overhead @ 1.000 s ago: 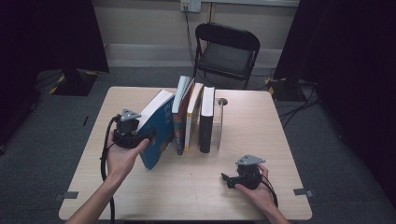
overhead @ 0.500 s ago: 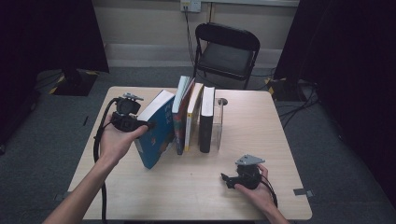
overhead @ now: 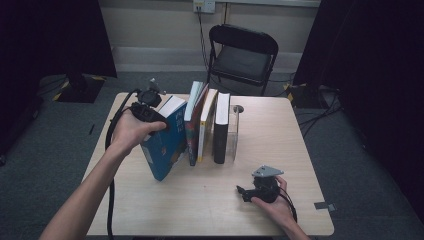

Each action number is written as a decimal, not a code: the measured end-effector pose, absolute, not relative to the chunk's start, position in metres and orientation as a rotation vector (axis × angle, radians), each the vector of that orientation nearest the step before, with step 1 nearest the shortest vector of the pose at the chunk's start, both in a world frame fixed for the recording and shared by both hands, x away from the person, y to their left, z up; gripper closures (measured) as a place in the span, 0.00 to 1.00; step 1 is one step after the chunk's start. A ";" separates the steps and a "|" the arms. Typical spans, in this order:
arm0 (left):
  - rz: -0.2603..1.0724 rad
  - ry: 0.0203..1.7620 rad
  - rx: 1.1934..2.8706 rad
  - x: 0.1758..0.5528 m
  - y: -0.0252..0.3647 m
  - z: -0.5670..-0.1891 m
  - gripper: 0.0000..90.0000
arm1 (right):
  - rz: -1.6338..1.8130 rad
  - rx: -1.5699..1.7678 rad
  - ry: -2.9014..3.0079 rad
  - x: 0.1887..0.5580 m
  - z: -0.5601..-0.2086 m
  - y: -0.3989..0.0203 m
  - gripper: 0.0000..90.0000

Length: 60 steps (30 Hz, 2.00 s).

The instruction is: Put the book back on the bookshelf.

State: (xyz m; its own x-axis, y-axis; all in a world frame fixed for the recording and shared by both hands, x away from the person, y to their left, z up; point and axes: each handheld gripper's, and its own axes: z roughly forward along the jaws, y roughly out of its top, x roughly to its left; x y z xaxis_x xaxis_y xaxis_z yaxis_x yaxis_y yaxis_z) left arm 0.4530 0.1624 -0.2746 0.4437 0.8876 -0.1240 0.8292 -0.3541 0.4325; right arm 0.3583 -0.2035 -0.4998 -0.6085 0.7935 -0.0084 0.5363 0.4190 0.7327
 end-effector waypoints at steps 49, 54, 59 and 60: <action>0.136 1.777 2.191 0.527 0.138 -0.266 0.68 | 1.018 1.130 2.336 0.359 -0.500 -0.202 0.16; 0.141 1.806 2.175 0.533 0.135 -0.267 0.68 | 1.019 1.130 2.336 0.359 -0.500 -0.202 0.16; 0.136 1.813 2.162 0.540 0.131 -0.271 0.68 | 1.019 1.129 2.336 0.359 -0.500 -0.202 0.16; 0.136 1.813 2.162 0.540 0.131 -0.271 0.68 | 1.019 1.129 2.336 0.359 -0.500 -0.202 0.16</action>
State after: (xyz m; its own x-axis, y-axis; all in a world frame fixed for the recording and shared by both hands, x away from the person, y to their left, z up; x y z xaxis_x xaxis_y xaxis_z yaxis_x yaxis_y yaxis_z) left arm 0.5398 0.1309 -0.2707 0.1920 0.9731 -0.1277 0.9430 -0.1469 0.2985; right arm 0.3587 -0.2023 -0.4998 -0.6200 0.7846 -0.0034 0.5313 0.4230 0.7340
